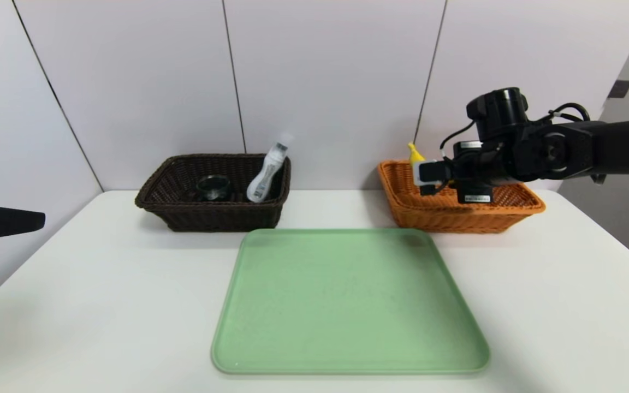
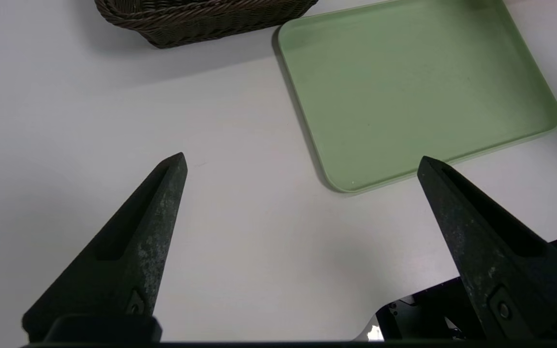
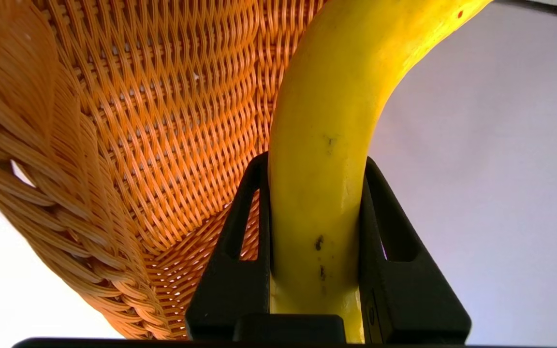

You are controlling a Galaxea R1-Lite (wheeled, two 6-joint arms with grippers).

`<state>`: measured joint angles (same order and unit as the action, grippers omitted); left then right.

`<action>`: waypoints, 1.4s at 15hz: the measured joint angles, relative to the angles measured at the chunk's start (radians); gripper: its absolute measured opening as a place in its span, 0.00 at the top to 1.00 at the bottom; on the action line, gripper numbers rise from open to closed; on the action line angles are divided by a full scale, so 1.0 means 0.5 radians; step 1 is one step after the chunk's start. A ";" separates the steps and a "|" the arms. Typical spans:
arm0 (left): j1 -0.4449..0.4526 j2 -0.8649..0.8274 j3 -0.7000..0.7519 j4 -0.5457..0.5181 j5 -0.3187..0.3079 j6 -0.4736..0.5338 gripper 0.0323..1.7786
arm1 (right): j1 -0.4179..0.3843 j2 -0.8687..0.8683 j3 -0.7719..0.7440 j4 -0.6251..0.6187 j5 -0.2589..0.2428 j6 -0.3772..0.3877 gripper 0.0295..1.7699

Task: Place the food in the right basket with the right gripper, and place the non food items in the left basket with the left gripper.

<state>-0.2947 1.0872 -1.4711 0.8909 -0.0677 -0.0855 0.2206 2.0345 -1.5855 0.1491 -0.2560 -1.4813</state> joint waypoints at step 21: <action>0.009 -0.075 -0.043 -0.089 0.224 0.011 0.05 | -0.061 -0.871 -0.101 0.915 -0.006 1.065 0.09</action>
<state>-0.2904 1.0496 -1.4928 0.8462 0.0443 -0.0798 0.1900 1.5989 -1.6360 0.6066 -0.2591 -0.9487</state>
